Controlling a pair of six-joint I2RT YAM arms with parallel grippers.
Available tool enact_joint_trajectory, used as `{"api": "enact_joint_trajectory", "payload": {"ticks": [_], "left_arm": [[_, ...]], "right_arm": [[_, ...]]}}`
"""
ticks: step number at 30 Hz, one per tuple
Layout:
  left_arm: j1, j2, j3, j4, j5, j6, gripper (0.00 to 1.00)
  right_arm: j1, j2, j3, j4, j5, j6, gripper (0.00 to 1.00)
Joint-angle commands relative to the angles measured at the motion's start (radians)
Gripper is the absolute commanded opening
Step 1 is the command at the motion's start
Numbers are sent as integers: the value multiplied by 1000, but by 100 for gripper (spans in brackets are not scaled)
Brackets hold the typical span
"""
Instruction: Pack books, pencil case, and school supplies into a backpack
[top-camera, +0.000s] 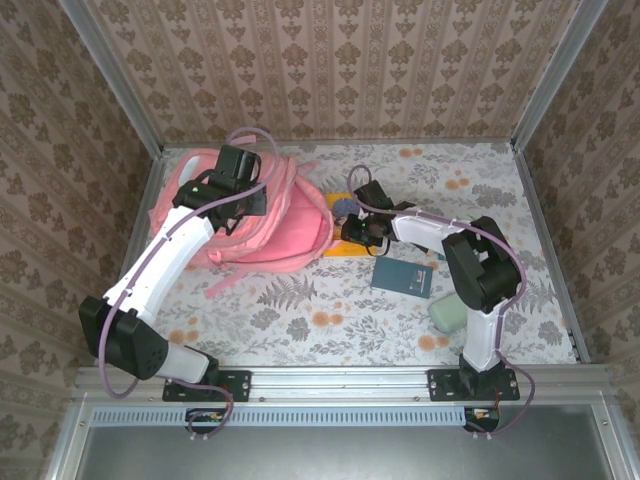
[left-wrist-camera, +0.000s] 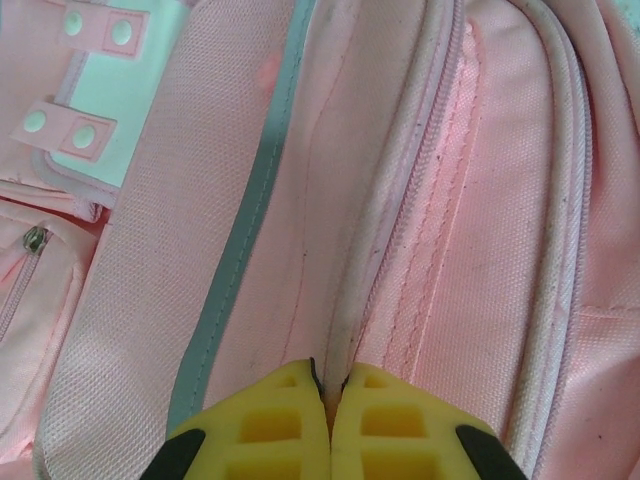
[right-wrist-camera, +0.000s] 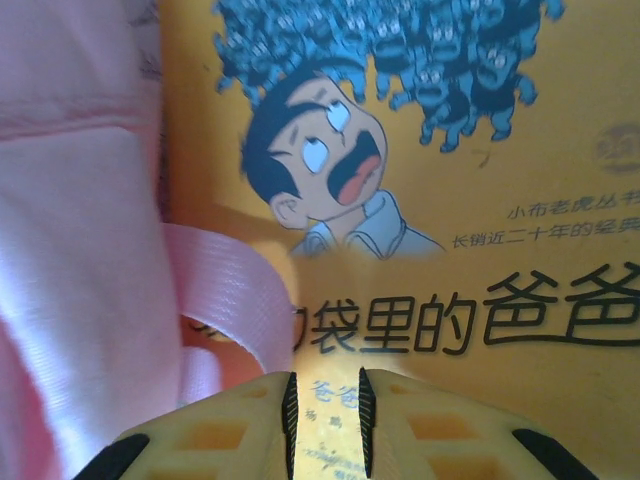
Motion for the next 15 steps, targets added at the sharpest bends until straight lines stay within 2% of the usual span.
{"api": "enact_joint_trajectory", "payload": {"ticks": [1,6,15], "left_arm": [[7,0,-12,15,-7,50,0],[7,18,-37,28,-8,50,0],[7,58,-55,10,-62,102,0]], "right_arm": [[4,20,12,-60,-3,-41,27],[-8,-2,-105,-82,-2,-52,26],[-28,-186,-393,-45,0,-7,26]]}}
